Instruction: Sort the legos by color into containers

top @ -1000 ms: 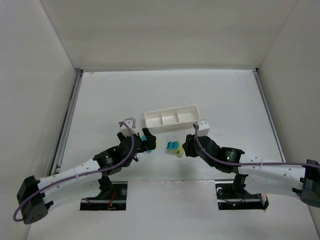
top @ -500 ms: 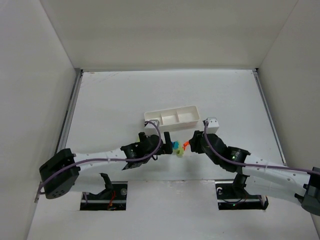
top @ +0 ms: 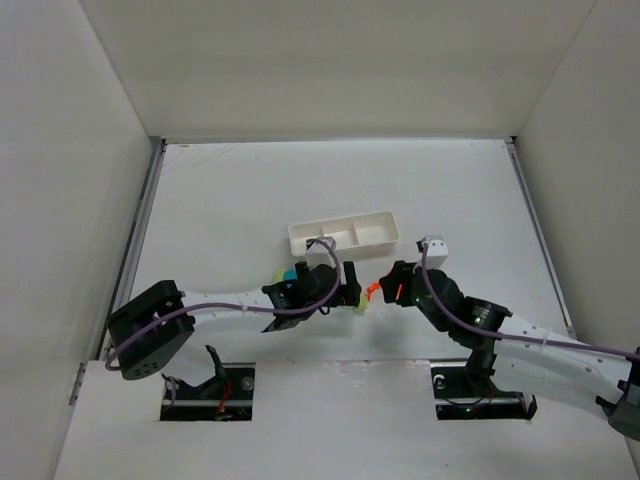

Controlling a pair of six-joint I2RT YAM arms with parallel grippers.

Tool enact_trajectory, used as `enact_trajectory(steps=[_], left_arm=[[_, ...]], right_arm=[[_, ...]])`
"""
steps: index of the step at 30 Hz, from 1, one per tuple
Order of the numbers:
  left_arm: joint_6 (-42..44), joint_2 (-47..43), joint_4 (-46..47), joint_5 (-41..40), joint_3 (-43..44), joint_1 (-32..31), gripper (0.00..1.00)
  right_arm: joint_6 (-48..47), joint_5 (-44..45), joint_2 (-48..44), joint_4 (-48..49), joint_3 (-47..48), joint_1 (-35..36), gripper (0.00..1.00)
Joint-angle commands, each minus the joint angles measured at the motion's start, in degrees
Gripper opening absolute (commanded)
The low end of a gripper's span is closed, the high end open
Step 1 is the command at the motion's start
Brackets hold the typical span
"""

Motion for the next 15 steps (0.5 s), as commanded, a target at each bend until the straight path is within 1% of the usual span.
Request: enact_trajectory(steps=[1,6,11,15], left_arm=[[-0.7,1.8,2.6,0.8,2.6,0.0,0.93],[-1.0,4.4,3.5,0.8,3.1,0.3,0.89],[-1.6,5.3,5.6,0.9,2.4,0.4,0.82],[-1.7,5.3,7.9,0.6,1.2,0.4,0.70]], right_arm=[[1.0,-0.6,-1.7,2.8,-0.6,-0.8,0.63],[1.0,-2.0,-2.3,3.1,-0.8,-1.7,0.63],[1.0,-2.5,-1.6,3.4,-0.8,-1.7,0.63],[1.0,-2.5,-0.9,3.7,-0.7,-1.6,0.63]])
